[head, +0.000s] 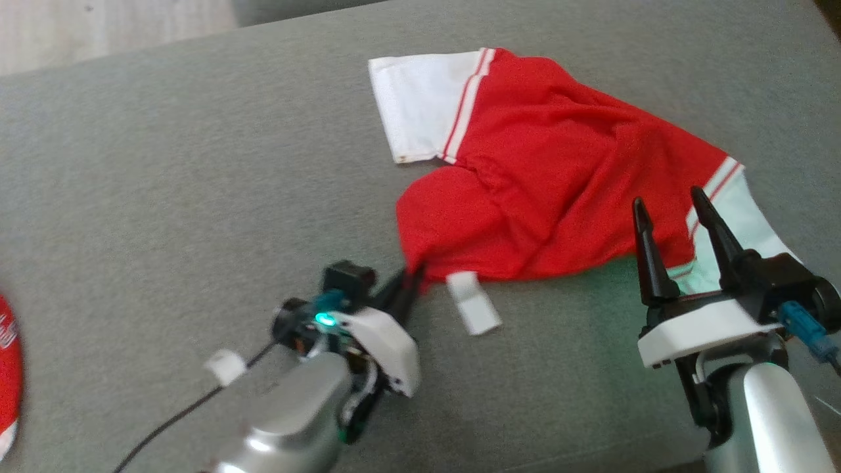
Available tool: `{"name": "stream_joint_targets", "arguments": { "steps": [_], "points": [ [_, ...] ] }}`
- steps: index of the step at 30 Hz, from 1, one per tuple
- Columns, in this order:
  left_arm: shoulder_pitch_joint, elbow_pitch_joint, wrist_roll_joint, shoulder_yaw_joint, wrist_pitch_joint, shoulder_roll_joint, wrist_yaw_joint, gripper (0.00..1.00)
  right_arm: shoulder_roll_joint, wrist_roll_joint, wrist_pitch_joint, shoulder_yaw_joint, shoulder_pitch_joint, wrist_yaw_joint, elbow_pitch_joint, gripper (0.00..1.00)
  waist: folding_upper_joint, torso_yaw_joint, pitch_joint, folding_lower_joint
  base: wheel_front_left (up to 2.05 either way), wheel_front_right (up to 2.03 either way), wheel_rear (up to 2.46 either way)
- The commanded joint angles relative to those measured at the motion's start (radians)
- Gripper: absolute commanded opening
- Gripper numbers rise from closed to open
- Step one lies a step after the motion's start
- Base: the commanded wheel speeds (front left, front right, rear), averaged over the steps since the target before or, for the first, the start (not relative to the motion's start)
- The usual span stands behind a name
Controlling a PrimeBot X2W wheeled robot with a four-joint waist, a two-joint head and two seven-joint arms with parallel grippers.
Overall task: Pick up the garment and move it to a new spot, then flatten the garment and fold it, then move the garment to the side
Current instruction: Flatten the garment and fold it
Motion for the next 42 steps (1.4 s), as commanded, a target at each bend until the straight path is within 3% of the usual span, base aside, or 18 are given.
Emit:
{"name": "stream_joint_targets", "arguments": {
  "steps": [1,10,19,20,21,29,36,42],
  "points": [
    [-0.013,-0.008,-0.016,0.064,-0.039,0.05,0.02,0.0,-0.008,-0.003,0.003,0.017,-0.027,0.008,-0.038,1.0,0.0,0.04,-0.013,-0.0001,0.0,0.0,0.0],
    [0.075,-0.073,-0.084,0.205,-0.131,0.205,0.105,0.0,-0.008,-0.009,0.024,0.003,-0.017,0.008,-0.043,1.0,0.0,0.136,-0.051,-0.0001,0.0,0.0,0.0],
    [0.173,-0.138,-0.132,0.251,-0.137,0.238,0.156,0.0,-0.008,-0.004,0.035,0.009,-0.012,0.008,-0.039,1.0,0.0,0.168,-0.079,-0.0001,0.0,0.0,0.0],
    [0.184,-0.148,-0.136,0.252,-0.137,0.24,0.158,0.39,-0.008,-0.003,0.036,0.01,-0.012,0.008,-0.038,1.0,0.0,0.169,-0.082,-0.0001,0.0,0.0,0.0],
    [0.195,-0.16,-0.139,0.254,-0.139,0.242,0.16,1.0,-0.008,-0.003,0.037,0.01,-0.011,0.008,-0.037,1.0,0.0,0.171,-0.085,-0.0001,0.0,0.0,0.0],
    [0.288,-0.324,-0.114,0.361,-0.177,0.286,0.163,1.0,-0.008,0.001,0.053,-0.007,0.003,0.008,-0.034,1.0,0.0,0.172,-0.12,-0.0001,0.0,0.0,0.0],
    [0.432,-0.575,0.114,0.624,-0.179,0.284,0.147,1.0,-0.008,0.021,0.075,-0.034,0.039,0.008,-0.027,1.0,0.0,0.174,-0.166,-0.0001,0.0,0.0,0.0],
    [0.515,-0.607,0.205,0.708,-0.179,0.263,0.11,1.0,-0.008,0.03,0.075,-0.021,0.071,0.008,-0.008,1.0,0.0,0.165,-0.21,-0.0001,0.0,0.0,0.0]
  ]
}}
